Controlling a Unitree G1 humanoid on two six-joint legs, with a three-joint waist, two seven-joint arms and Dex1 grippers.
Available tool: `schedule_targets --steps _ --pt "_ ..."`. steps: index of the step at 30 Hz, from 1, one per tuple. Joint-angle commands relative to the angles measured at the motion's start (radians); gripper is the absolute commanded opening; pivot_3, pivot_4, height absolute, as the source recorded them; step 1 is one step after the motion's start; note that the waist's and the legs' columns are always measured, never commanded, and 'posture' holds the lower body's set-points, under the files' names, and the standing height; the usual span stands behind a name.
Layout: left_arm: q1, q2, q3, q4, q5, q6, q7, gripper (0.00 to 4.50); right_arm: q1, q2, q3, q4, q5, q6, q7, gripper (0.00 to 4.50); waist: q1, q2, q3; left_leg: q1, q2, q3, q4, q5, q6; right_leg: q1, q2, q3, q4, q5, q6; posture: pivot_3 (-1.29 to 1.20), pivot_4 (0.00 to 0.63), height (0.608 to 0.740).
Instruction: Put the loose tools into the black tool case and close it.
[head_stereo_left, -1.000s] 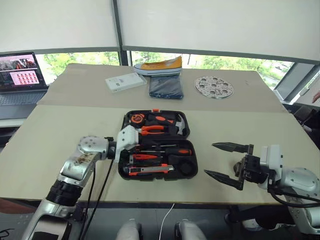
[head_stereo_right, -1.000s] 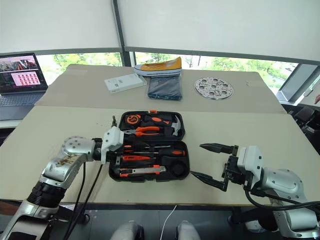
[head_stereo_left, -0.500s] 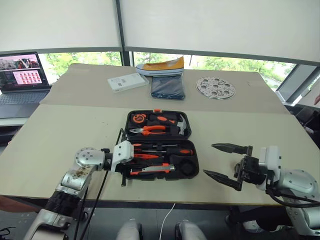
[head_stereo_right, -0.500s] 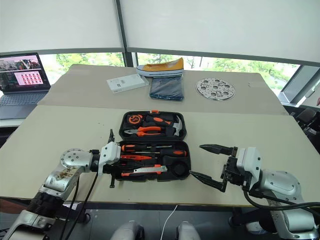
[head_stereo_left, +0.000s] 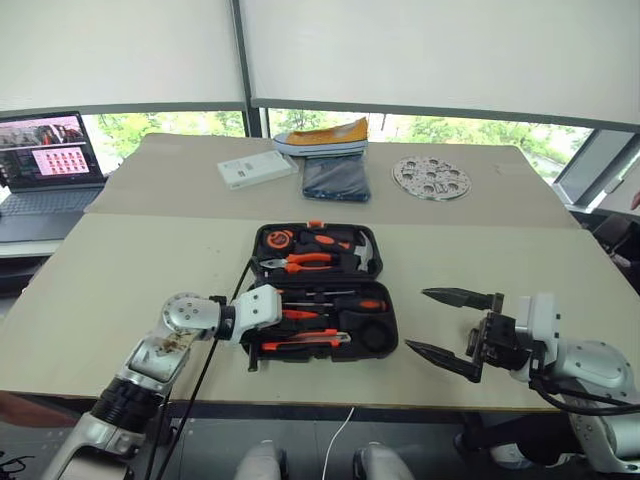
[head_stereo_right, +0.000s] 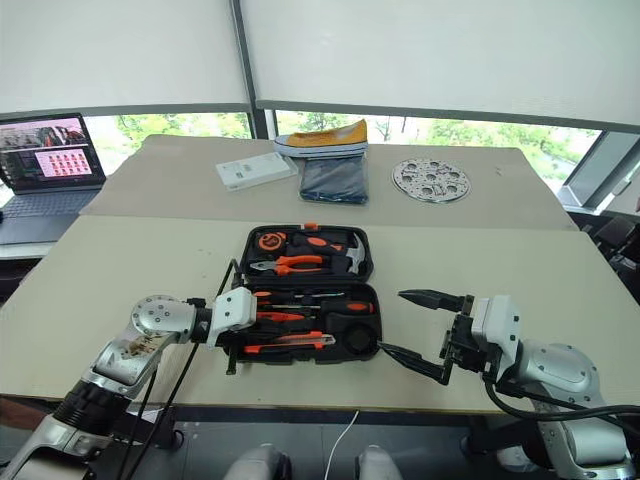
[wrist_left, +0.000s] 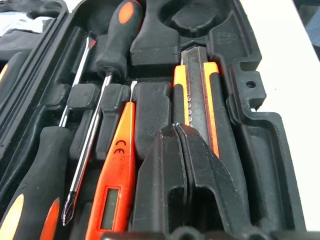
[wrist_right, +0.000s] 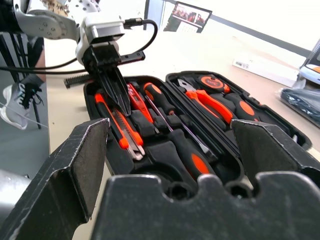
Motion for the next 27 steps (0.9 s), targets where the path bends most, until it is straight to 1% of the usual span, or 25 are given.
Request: schedule_targets --steps 1,2,3,5,6,8,11,13,14,15,17,18,22,23,25,26,27 --pt "0.02 -0.072 0.071 0.044 -0.08 -0.037 0.052 0.31 0.006 -0.006 -0.048 -0.01 0.007 -0.011 -0.015 4.5 0.002 0.0 0.0 0.0 0.0 0.0 0.0 0.0 0.0 0.0 0.0 0.0 0.0 -0.001 0.0 0.0 0.15 0.74" --pt "0.015 -0.089 0.114 0.045 -0.126 -0.071 0.044 0.58 0.017 -0.008 -0.067 -0.006 0.009 -0.017 -0.017 4.5 0.003 0.0 0.0 -0.001 0.001 0.0 0.001 0.0 0.0 -0.001 0.0 0.0 0.0 -0.001 -0.001 0.0 0.15 0.74" --pt "0.014 -0.104 0.15 0.041 -0.169 -0.114 0.026 0.75 0.031 -0.008 -0.092 -0.002 0.013 -0.025 -0.02 4.5 0.004 -0.001 0.0 -0.001 0.001 0.0 0.001 0.0 0.0 -0.001 0.0 0.0 0.0 0.0 -0.001 0.0 0.15 0.74" --pt "0.017 -0.122 0.197 0.033 -0.23 -0.176 -0.009 1.53 0.057 -0.004 -0.137 0.003 0.026 -0.029 -0.028 4.5 0.003 -0.002 0.001 -0.004 0.001 0.0 0.002 0.001 0.001 -0.003 0.0 0.0 0.0 0.0 -0.002 0.0 0.15 0.74" --pt "0.02 -0.114 0.225 0.028 -0.258 -0.163 -0.012 1.89 0.088 -0.002 -0.174 0.012 0.027 -0.037 -0.029 4.5 0.002 -0.002 0.001 -0.004 0.001 0.0 0.001 0.001 0.001 -0.003 0.001 0.0 0.0 0.001 -0.001 0.0 0.15 0.74" --pt "0.039 -0.059 0.261 0.032 -0.299 -0.117 -0.061 2.68 0.175 0.009 -0.248 0.03 0.016 -0.061 -0.025 4.5 0.0 -0.002 0.001 -0.003 0.001 0.0 0.001 0.001 0.001 -0.003 0.001 0.0 0.0 0.005 -0.004 0.0 0.15 0.74" --pt "0.105 0.015 0.34 0.068 -0.36 -0.134 -0.155 3.63 0.328 0.057 -0.337 0.065 -0.027 -0.138 -0.022 4.5 -0.005 -0.002 0.001 -0.003 0.001 0.0 -0.002 0.0 0.001 -0.003 0.001 -0.001 0.0 0.005 -0.004 0.0 0.15 0.74" --pt "0.151 0.057 0.382 0.084 -0.372 -0.147 -0.179 4.33 0.41 0.095 -0.392 0.101 -0.053 -0.197 -0.032 4.5 -0.009 -0.002 0.001 -0.002 0.001 0.0 -0.004 -0.001 0.001 -0.003 0.001 -0.001 0.0 0.002 -0.004 0.0 0.15 0.74" --pt "0.171 0.067 0.404 0.08 -0.415 -0.119 -0.206 4.48 0.437 0.112 -0.415 0.122 -0.062 -0.226 -0.038 4.5 -0.009 -0.002 0.001 -0.002 0.001 0.0 -0.005 -0.001 0.001 -0.003 0.001 -0.001 0.0 0.001 -0.004 0.0 0.15 0.74" --pt "0.192 0.074 0.423 0.071 -0.44 -0.103 -0.213 4.48 0.459 0.125 -0.434 0.147 -0.07 -0.254 -0.04 4.5 -0.01 -0.001 0.001 -0.002 0.001 0.0 -0.005 -0.001 0.001 -0.004 0.001 -0.001 0.0 -0.001 -0.002 0.0 0.15 0.74" --pt "0.234 0.089 0.448 0.071 -0.441 -0.128 -0.236 4.48 0.503 0.151 -0.462 0.201 -0.09 -0.309 -0.04 4.5 -0.011 -0.001 0.002 -0.001 0.001 0.0 -0.005 -0.001 0.001 -0.004 0.0 -0.001 0.0 -0.003 0.0 0.0 0.15 0.74" --pt "0.252 0.099 0.455 0.078 -0.428 -0.159 -0.255 4.48 0.521 0.162 -0.472 0.228 -0.104 -0.338 -0.042 4.5 -0.012 -0.001 0.002 -0.001 0.002 -0.001 -0.004 -0.001 0.001 -0.004 0.0 0.0 -0.001 -0.005 -0.003 0.0 0.15 0.74" --pt "0.278 0.09 0.491 0.079 -0.455 -0.206 -0.294 4.48 0.551 0.176 -0.502 0.273 -0.128 -0.397 -0.066 4.5 -0.012 -0.001 0.002 0.001 0.004 -0.002 -0.003 -0.001 0.0 -0.003 -0.002 0.001 0.0 -0.004 -0.003 0.0 0.15 0.74" --pt "0.284 0.085 0.49 0.057 -0.466 -0.191 -0.29 4.48 0.559 0.164 -0.5 0.256 -0.125 -0.38 -0.068 4.5 -0.012 0.0 0.002 0.001 0.004 -0.003 -0.003 -0.004 -0.005 -0.004 -0.002 0.001 0.0 -0.003 -0.003 0.0 0.15 0.74" --pt "0.297 0.074 0.477 -0.005 -0.491 -0.159 -0.288 4.48 0.561 0.117 -0.491 0.195 -0.122 -0.317 -0.077 4.5 -0.012 0.002 0.002 0.001 0.004 -0.003 -0.003 -0.006 -0.007 -0.004 -0.003 0.001 0.0 -0.003 -0.003 0.0 0.15 0.74" --pt "0.301 0.069 0.465 -0.03 -0.494 -0.152 -0.288 4.48 0.54 0.069 -0.477 0.161 -0.126 -0.282 -0.07 4.5 -0.014 0.003 0.002 0.002 0.004 -0.003 -0.003 -0.006 -0.007 -0.004 -0.004 0.001 0.0 -0.003 -0.003 0.0 0.15 0.74" --pt "0.303 0.068 0.459 -0.053 -0.503 -0.133 -0.28 4.48 0.509 0.01 -0.457 0.12 -0.118 -0.207 -0.075 4.5 -0.017 0.004 0.002 0.002 0.004 -0.002 -0.003 -0.006 -0.007 -0.004 -0.005 0.002 0.0 -0.003 -0.003 0.0 0.15 0.74"
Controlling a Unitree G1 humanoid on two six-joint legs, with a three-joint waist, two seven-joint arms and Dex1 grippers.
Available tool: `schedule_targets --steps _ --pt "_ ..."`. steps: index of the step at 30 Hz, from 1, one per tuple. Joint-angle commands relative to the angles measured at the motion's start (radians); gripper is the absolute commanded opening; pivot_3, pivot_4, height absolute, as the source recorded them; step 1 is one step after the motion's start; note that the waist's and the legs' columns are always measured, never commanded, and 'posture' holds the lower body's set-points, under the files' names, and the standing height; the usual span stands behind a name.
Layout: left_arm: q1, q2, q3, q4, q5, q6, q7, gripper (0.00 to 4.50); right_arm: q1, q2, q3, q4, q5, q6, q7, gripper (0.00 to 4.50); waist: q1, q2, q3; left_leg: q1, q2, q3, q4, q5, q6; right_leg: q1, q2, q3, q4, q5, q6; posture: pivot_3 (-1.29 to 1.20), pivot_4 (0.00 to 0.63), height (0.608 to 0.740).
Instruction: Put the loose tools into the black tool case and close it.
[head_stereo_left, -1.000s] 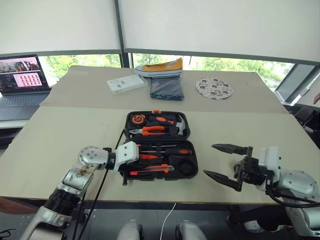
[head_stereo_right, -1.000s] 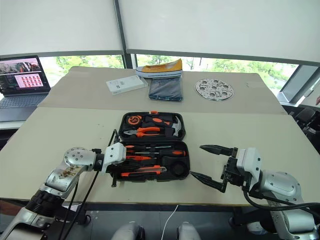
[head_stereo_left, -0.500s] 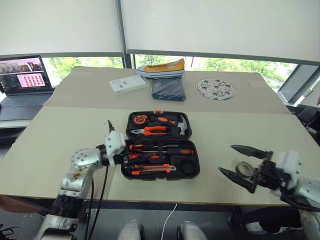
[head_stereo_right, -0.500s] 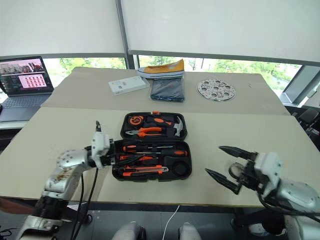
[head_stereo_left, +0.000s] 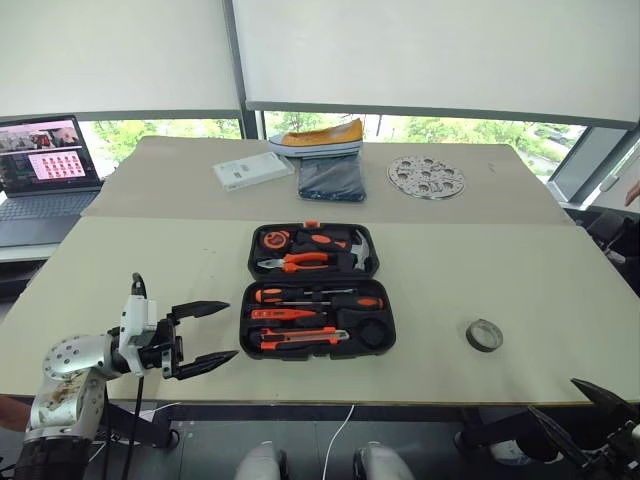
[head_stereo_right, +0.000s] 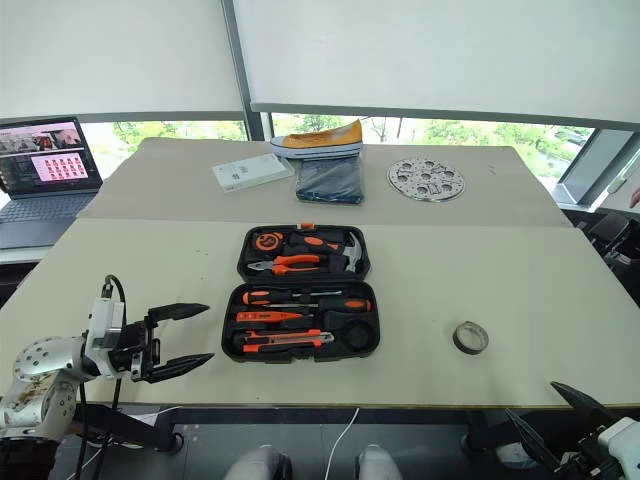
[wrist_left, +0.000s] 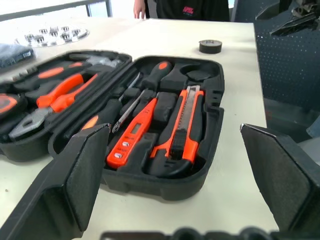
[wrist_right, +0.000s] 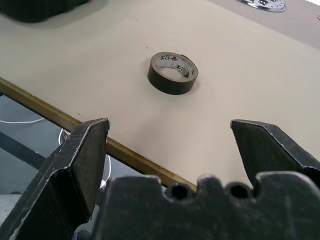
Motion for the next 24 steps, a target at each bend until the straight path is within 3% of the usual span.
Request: schedule_targets --steps 1,5,9,16,19,24 --pt "0.005 -0.008 -0.016 -0.117 -0.047 0.048 0.018 4.48 -0.079 -0.176 0.014 -0.151 0.022 0.175 -0.012 4.5 -0.01 0.001 0.0 0.0 0.0 0.0 0.0 0.0 0.0 0.0 -0.001 0.001 0.0 0.0 0.001 0.0 0.15 0.74" --pt "0.03 -0.018 -0.046 -0.229 -0.076 0.116 0.059 4.48 -0.189 -0.371 0.096 -0.184 0.014 0.418 -0.006 4.5 -0.019 -0.001 0.0 0.001 -0.002 0.001 0.001 0.005 0.007 0.001 0.001 0.001 0.0 0.002 0.001 0.0 0.15 0.74" --pt "0.019 -0.06 -0.072 -0.302 -0.098 0.133 0.096 4.48 -0.381 -0.53 0.302 -0.173 -0.039 0.641 -0.009 4.5 -0.017 -0.002 0.001 -0.001 -0.002 0.001 0.0 0.005 0.008 -0.001 0.005 0.001 -0.001 0.001 -0.001 0.0 0.15 0.74" --pt "0.029 -0.093 -0.103 -0.374 -0.102 0.147 0.146 4.48 -0.605 -0.595 0.514 -0.058 -0.115 0.771 0.03 4.5 0.006 -0.003 0.002 -0.005 -0.003 0.002 0.0 0.003 0.01 -0.001 0.004 0.0 -0.003 0.001 -0.001 0.0 0.15 0.74" --pt "0.028 -0.086 -0.096 -0.34 -0.072 0.108 0.125 4.5 -0.672 -0.606 0.576 -0.006 -0.147 0.8 0.052 3.86 0.004 -0.003 0.002 -0.005 -0.003 0.003 0.0 0.003 0.011 -0.002 0.004 0.0 -0.004 0.001 -0.001 0.0 0.15 0.74" --pt "0.045 -0.091 -0.097 -0.337 -0.038 0.058 0.128 4.5 -0.768 -0.572 0.654 0.09 -0.205 0.727 0.088 2.09 0.003 -0.003 0.002 -0.005 -0.003 0.004 0.001 0.003 0.011 -0.001 0.005 0.0 -0.003 0.0 0.0 0.0 0.15 0.74"
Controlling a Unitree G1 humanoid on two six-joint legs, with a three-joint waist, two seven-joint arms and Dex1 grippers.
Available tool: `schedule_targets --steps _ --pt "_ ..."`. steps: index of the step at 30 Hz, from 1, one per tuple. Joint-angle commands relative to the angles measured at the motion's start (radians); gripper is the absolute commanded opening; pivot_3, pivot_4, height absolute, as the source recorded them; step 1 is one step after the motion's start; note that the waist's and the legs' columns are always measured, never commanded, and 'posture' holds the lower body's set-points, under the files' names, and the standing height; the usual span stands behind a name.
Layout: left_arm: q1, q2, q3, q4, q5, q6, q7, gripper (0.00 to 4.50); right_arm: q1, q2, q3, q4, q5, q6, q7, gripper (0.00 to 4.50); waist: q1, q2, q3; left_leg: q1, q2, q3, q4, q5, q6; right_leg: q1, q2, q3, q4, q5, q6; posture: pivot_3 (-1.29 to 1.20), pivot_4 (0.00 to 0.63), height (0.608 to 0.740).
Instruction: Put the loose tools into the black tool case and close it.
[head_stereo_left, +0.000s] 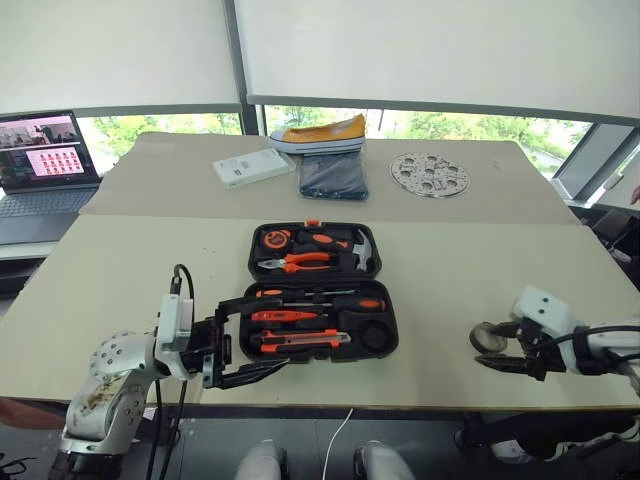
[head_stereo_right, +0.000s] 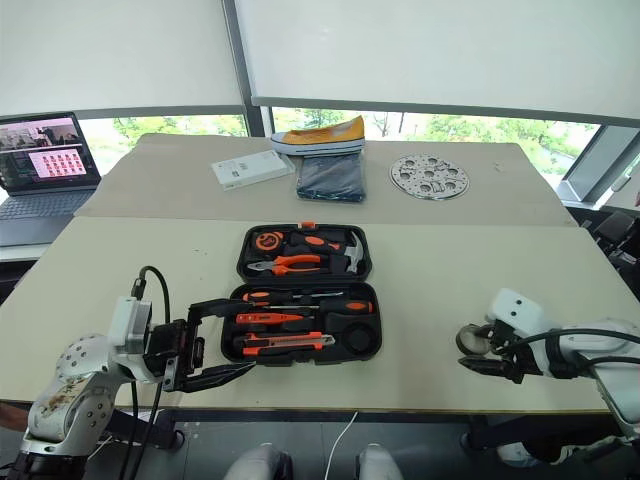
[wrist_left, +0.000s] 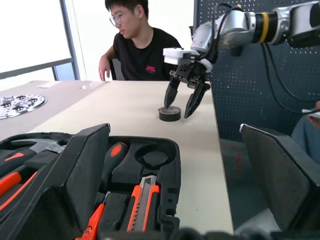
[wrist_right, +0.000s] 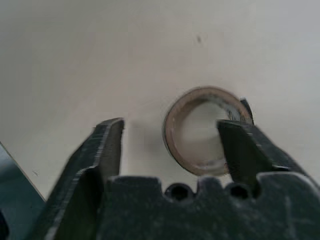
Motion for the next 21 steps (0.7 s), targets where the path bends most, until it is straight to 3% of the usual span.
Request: schedule_targets --steps 1,6,9,14,18,21 --pt "0.024 -0.002 0.007 -0.024 0.014 -0.045 0.003 4.5 -0.072 0.022 0.025 0.052 -0.028 -0.065 0.034 1.83 -0.001 0.0 0.0 0.0 0.0 0.0 0.0 0.0 0.0 0.0 0.0 0.0 0.0 0.0 0.0 0.0 0.15 0.74" --pt "0.062 -0.003 -0.002 -0.036 0.017 -0.063 -0.001 4.5 -0.114 0.028 0.045 0.095 -0.048 -0.125 0.09 0.06 -0.002 0.0 0.0 0.0 0.0 0.0 0.0 0.0 0.0 0.0 0.0 0.0 0.0 0.0 0.0 0.0 0.15 0.74" --pt "0.06 0.002 0.015 -0.029 0.011 -0.063 0.016 4.5 -0.164 0.057 0.025 0.028 0.031 -0.118 0.15 0.02 -0.002 0.0 0.0 0.0 0.0 0.0 0.0 0.0 0.0 0.0 0.0 0.0 0.0 0.0 0.0 0.0 0.15 0.74" --pt "0.083 0.021 0.052 -0.004 -0.006 -0.053 0.017 4.5 -0.311 0.195 0.073 -0.253 0.313 0.051 0.251 0.02 -0.021 0.0 0.001 0.002 0.003 -0.004 0.0 0.0 0.0 0.0 0.002 0.001 0.002 0.003 0.004 0.0 0.15 0.74" --pt "0.103 0.007 0.067 0.026 -0.005 -0.069 0.024 4.5 -0.395 0.271 0.204 -0.313 0.289 0.141 0.217 0.02 -0.018 -0.002 0.002 0.002 0.003 -0.004 0.0 0.0 0.0 0.0 0.002 -0.002 0.003 0.003 0.003 0.0 0.15 0.74" --pt "0.141 0.006 0.074 0.009 0.004 -0.092 0.021 4.5 -0.445 0.303 0.322 -0.241 0.155 0.111 0.183 0.02 -0.013 -0.003 0.002 0.0 0.002 -0.004 0.0 0.0 0.0 0.0 -0.001 -0.002 0.002 0.003 -0.007 0.0 0.15 0.74"
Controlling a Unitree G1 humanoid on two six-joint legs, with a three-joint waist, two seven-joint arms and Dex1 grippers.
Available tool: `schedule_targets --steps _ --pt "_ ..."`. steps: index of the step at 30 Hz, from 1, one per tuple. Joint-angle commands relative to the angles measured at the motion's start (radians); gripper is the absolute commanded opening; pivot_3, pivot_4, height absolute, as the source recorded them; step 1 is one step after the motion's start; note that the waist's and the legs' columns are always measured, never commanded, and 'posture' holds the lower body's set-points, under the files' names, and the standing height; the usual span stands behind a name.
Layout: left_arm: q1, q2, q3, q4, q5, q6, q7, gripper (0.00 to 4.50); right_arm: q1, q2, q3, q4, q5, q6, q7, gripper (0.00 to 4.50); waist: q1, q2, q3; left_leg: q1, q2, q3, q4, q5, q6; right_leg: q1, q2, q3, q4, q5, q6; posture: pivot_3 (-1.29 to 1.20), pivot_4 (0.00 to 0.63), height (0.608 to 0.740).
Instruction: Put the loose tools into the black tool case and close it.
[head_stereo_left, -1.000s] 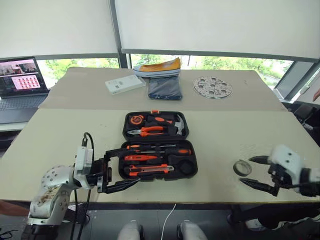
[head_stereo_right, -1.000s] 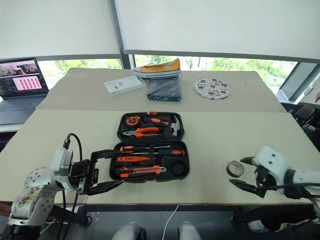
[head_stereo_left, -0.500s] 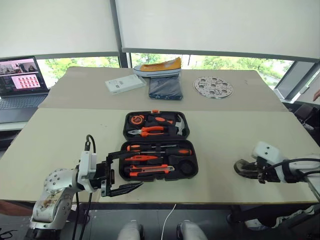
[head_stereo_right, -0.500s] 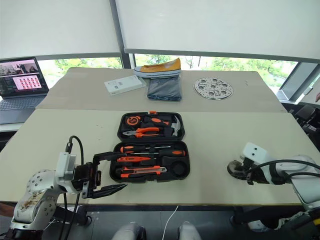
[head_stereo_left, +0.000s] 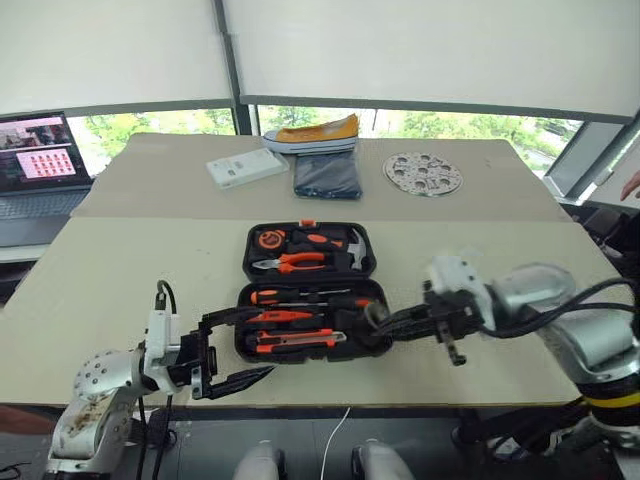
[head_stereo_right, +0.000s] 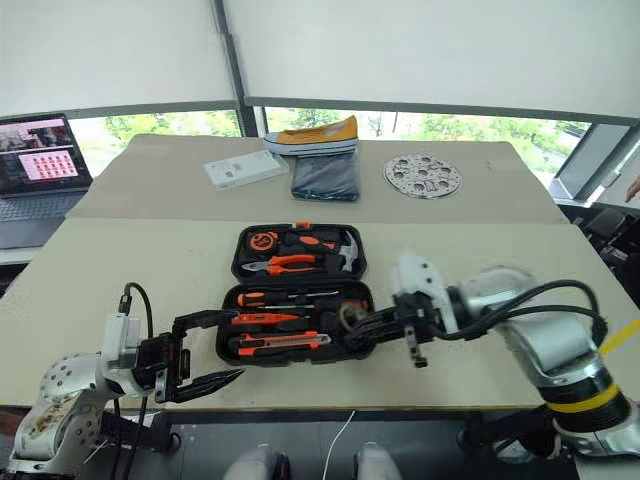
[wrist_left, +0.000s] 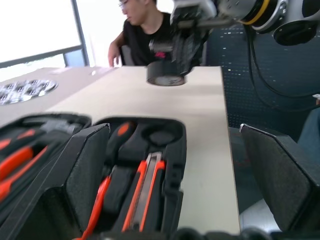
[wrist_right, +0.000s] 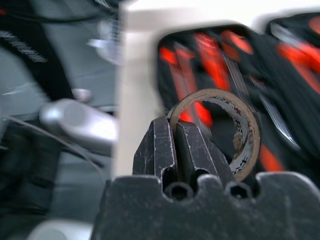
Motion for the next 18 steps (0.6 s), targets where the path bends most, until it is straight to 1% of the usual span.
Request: schedule_targets --steps 1,6,9,11,14,18 --pt "0.031 0.0 0.022 -0.036 -0.007 -0.031 -0.001 4.5 -0.051 0.006 0.103 0.06 -0.13 -0.008 -0.028 0.02 0.002 0.0 0.0 0.0 0.0 0.0 0.0 0.0 0.0 -0.001 -0.001 0.0 0.0 0.0 0.0 0.0 0.15 0.74" --pt "0.033 0.003 0.019 -0.024 0.006 -0.034 0.001 4.5 -0.082 0.012 0.149 0.116 -0.2 -0.018 -0.026 0.02 0.007 0.0 0.0 -0.002 -0.002 0.001 0.0 0.0 0.0 -0.001 -0.004 0.0 -0.001 0.001 0.0 0.0 0.15 0.74" --pt "0.012 0.003 0.009 -0.018 0.012 -0.023 0.01 4.5 -0.126 0.024 0.158 0.169 -0.245 -0.014 -0.042 0.02 0.006 0.0 0.0 -0.002 -0.002 0.001 0.0 0.0 0.0 -0.002 -0.002 -0.001 -0.001 0.001 0.0 0.0 0.15 0.74" --pt "0.007 0.016 -0.004 -0.026 -0.002 0.013 0.002 4.5 -0.128 0.005 0.173 0.176 -0.27 -0.029 -0.015 0.02 0.006 0.0 0.0 -0.001 -0.001 0.002 0.0 0.0 0.0 -0.002 0.0 -0.001 -0.001 0.001 -0.001 0.0 0.15 0.74" --pt "0.002 0.03 -0.007 -0.02 0.006 0.009 -0.019 4.5 -0.119 -0.023 0.182 0.168 -0.284 -0.029 0.018 0.02 0.005 0.0 0.0 -0.001 0.0 0.003 0.0 0.0 0.0 -0.001 0.001 -0.001 0.0 0.001 -0.001 0.0 0.15 0.74" --pt "-0.016 0.036 0.011 0.003 0.014 0.0 -0.009 4.5 -0.118 -0.031 0.186 0.144 -0.271 0.03 0.031 0.02 0.005 0.0 0.0 -0.001 0.0 0.003 0.0 0.0 0.0 -0.001 0.001 -0.001 0.0 0.001 -0.001 0.0 0.15 0.74"
